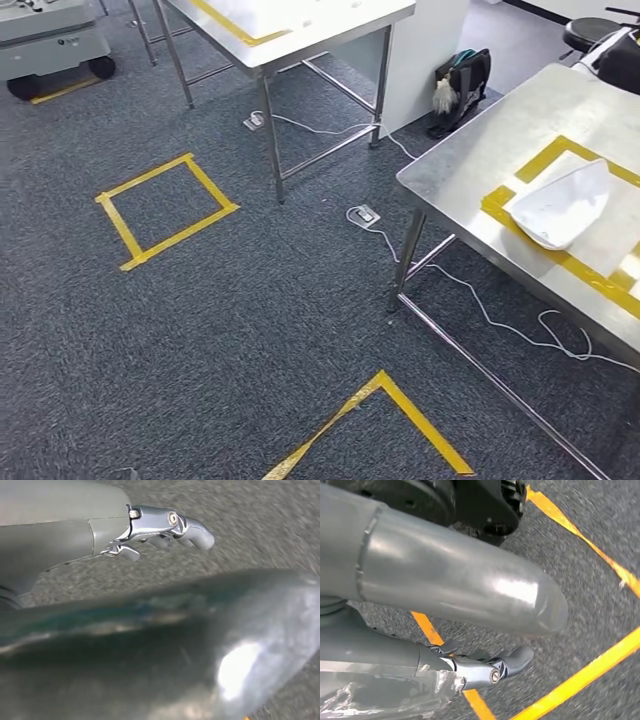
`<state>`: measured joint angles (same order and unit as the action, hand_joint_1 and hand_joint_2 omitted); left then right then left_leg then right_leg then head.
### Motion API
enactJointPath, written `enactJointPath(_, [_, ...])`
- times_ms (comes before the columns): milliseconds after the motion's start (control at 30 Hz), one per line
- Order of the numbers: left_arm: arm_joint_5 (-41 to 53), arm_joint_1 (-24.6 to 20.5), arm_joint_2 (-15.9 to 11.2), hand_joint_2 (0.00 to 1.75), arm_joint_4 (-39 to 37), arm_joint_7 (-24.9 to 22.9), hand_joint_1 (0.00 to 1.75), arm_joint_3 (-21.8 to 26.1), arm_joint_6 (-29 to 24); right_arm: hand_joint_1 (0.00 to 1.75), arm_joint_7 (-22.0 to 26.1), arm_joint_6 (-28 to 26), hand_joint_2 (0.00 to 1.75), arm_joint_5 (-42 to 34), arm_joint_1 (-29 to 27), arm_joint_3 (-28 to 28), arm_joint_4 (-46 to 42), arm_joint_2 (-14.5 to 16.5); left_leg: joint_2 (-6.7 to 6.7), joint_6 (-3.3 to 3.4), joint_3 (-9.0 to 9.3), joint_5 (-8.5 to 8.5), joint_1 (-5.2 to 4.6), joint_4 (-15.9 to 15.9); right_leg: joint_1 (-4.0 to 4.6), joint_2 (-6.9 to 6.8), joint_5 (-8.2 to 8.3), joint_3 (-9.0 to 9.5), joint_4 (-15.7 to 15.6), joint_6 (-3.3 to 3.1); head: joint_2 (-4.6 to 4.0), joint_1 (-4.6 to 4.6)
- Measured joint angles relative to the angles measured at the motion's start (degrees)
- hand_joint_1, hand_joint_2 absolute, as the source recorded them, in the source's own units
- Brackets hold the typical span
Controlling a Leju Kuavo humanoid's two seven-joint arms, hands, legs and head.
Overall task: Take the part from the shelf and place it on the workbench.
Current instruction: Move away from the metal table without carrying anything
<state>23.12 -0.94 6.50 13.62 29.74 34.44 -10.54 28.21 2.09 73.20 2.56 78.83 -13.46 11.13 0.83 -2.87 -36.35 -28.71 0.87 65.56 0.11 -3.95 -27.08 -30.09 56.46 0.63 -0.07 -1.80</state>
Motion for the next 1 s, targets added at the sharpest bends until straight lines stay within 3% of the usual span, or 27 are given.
enactJointPath(33, [0.3, -0.1, 0.1, 0.0, 0.0, -0.4, 0.0, 0.0, -0.1, 0.0, 0.0, 0.0, 0.0, 0.0, 0.0, 0.0, 0.0, 0.0, 1.41, -0.11, 2.23, 1.46, 0.04, -4.0, 0.1, -0.63, -0.24, -0.04, 0.3, 0.41, 0.0, -0.07])
enactJointPath(100, [0.7, -0.2, 0.5, 0.0, -0.1, -1.2, 0.0, 0.0, -0.3, 0.0, -0.3, -0.4, 0.0, -0.1, 0.0, 0.0, 0.0, 0.0, 3.07, 0.5, 4.73, 2.73, -0.05, -8.6, 0.3, -1.77, -0.71, -0.16, 0.6, 1.21, 0.0, 0.11])
enactJointPath(167, [0.8, 0.0, 0.7, 0.0, -0.2, -1.7, 0.0, 0.0, -0.4, 0.0, -0.6, -0.7, 0.0, -0.1, 0.0, 0.0, 0.0, 0.1, 2.16, 1.64, 4.71, 2.7, -0.29, -9.0, 0.22, -2.84, -0.91, 0.22, 0.6, 1.77, 0.0, 0.39])
enactJointPath(200, [0.9, 0.2, 0.7, 0.0, -0.2, -1.7, 0.0, 0.1, -0.5, 0.0, -0.7, -0.8, 0.0, -0.1, 0.1, 0.0, 0.0, 0.2, 1.61, 2.09, 4.66, 2.79, -0.33, -9.0, 0.03, -2.62, -1.16, 0.39, 0.8, 2.11, 0.0, 0.44])
enactJointPath(267, [1.0, 0.4, 0.7, 0.0, -0.3, -1.8, 0.0, 0.1, -0.6, 0.0, -0.7, -0.8, 0.0, 0.0, 0.0, 0.0, 0.0, 0.4, 0.44, 2.88, 4.57, 3.08, -0.28, -9.1, -0.34, -0.01, -3.26, -0.7, 3.6, 2.63, 0.0, 0.57])
enactJointPath(333, [1.3, 0.3, 0.8, 0.0, -0.3, -1.8, 0.0, 0.1, -0.7, 0.0, -0.8, -0.7, 0.0, 0.1, -0.4, 0.0, 0.0, 0.5, -0.88, 3.35, 4.39, 3.22, -0.33, -9.1, -0.47, 3.04, -7.24, -4.18, 11.3, 2.79, 0.0, 0.77])
enactJointPath(400, [1.7, 0.4, 0.9, 0.0, -0.4, -1.8, 0.0, 0.1, -0.8, 0.0, -0.8, -0.5, 0.0, 0.3, -0.7, 0.0, 0.0, 0.5, -2.46, 3.51, 4.28, 3.28, -0.49, -9.1, -0.44, 3.8, -9.35, -7.43, 17.8, 2.68, 0.0, 0.81])
enactJointPath(433, [1.9, 0.4, 0.9, 0.0, -0.4, -1.8, 0.0, 0.1, -1.0, 0.0, -0.8, -0.3, 0.0, 0.3, -0.8, 0.0, 0.0, 0.5, -3.28, 3.52, 4.29, 3.3, -0.54, -9.1, -0.44, 3.92, -8.71, -7.75, 18.1, 2.56, 0.0, 0.81])
enactJointPath(500, [2.3, 0.6, 1.0, 0.0, -0.4, -1.9, 0.0, 0.1, -1.1, 0.0, -0.9, -0.1, 0.0, 0.4, -0.9, 0.0, 0.0, 0.5, -4.93, 3.44, 4.39, 3.34, -0.5, -9.1, -0.57, 4.86, -4.67, -5.17, 12.0, 2.33, 0.0, 0.82])
enactJointPath(533, [2.4, 0.6, 1.1, 0.0, -0.5, -1.9, 0.0, 0.1, -1.0, 0.0, -0.9, 0.0, 0.0, 0.4, -0.9, 0.0, 0.0, 0.5, -5.68, 3.29, 4.39, 3.39, -0.47, -9.0, -0.76, 6.24, -2.94, -3.28, 7.9, 2.26, 0.0, 0.81])
enactJointPath(600, [2.4, 0.5, 1.2, 0.0, -0.5, -1.8, 0.0, 0.1, -0.8, 0.0, -0.9, 0.2, 0.0, 0.4, -0.9, 0.0, 0.0, 0.5, -7.05, 2.74, 4.04, 3.54, -0.44, -8.8, -1.05, 8.59, -1.33, -0.78, 2.4, 2.2, 0.0, 0.77])
enactJointPath(633, [2.4, 0.6, 1.3, 0.0, -0.5, -1.6, 0.0, 0.1, -0.8, 0.0, -0.9, 0.3, 0.0, 0.4, -0.9, 0.0, 0.0, 0.5, -7.64, 2.34, 3.77, 3.71, -0.36, -8.8, -1.02, 9.01, -1.48, -0.49, 1.8, 2.09, 0.0, 0.75])
enactJointPath(700, [2.5, 0.8, 1.6, 0.0, -0.5, -0.6, 0.0, 0.1, -0.9, 0.0, -0.9, 0.5, 0.0, 0.4, -0.9, 0.0, 0.0, 0.5, -8.32, 1.57, 3.26, 4.0, -0.11, -8.8, -0.84, 7.88, -1.13, -0.38, 1.6, 1.5, 0.0, 0.75])
enactJointPath(767, [3.1, 0.9, 2.0, 0.0, -0.5, 0.6, 0.0, 0.1, -1.2, 0.0, -0.9, 0.7, 0.0, 0.5, -0.9, 0.0, 0.0, 0.5, -5.9, 1.1, 2.1, 2.56, -0.22, -6.8, -0.8, 6.4, -0.74, -0.33, 1.2, 0.7, 0.0, 0.57])
enactJointPath(833, [3.6, 0.6, 2.4, 0.0, -0.5, 1.2, 0.0, 0.1, -1.2, 0.0, -0.9, 0.9, 0.0, 0.5, -1.1, 0.0, 0.0, 0.5, -2.56, 0.86, -1.0, -1.2, -0.42, -0.3, -0.63, 4.64, -0.61, -0.35, 1.0, 0.23, 0.0, 0.37])
enactJointPath(900, [3.9, 0.4, 2.9, 0.0, -0.5, 1.1, 0.0, 0.1, -1.0, 0.0, -0.8, 1.5, 0.0, 0.4, -1.4, 0.0, 0.0, 0.1, -1.66, 0.7, -4.21, -4.02, -0.39, 6.8, -0.45, 2.69, -0.65, -0.44, 1.0, 0.11, 0.0, 0.37])
enactJointPath(933, [4.1, 0.3, 3.1, 0.0, -0.5, 0.7, 0.0, 0.1, -1.1, 0.0, -0.7, 2.0, 0.0, 0.3, -1.5, 0.0, 0.0, -0.2, -1.54, 0.69, -4.57, -3.94, -0.38, 8.0, -0.42, 1.79, -0.67, -0.47, 1.0, 0.1, 0.0, 0.37])
enactJointPath(967, [4.4, 0.3, 3.4, 0.0, -0.5, 0.2, 0.0, 0.1, -1.2, 0.0, -0.7, 2.6, 0.0, 0.2, -1.5, 0.0, 0.0, -0.6, -1.35, 0.73, -3.72, -2.8, -0.38, 6.7, -0.41, 1.02, -0.68, -0.45, 1.0, 0.11, 0.0, 0.37])
enactJointPath(1000, [4.7, 0.2, 3.7, 0.0, -0.5, -0.3, 0.0, 0.1, -1.3, 0.0, -0.8, 3.2, 0.0, 0.1, -1.4, 0.1, 0.0, -1.1, -0.8, 0.82, -1.79, -0.98, -0.4, 3.4, -0.41, 0.34, -0.71, -0.38, 1.0, 0.17, 0.0, 0.36])
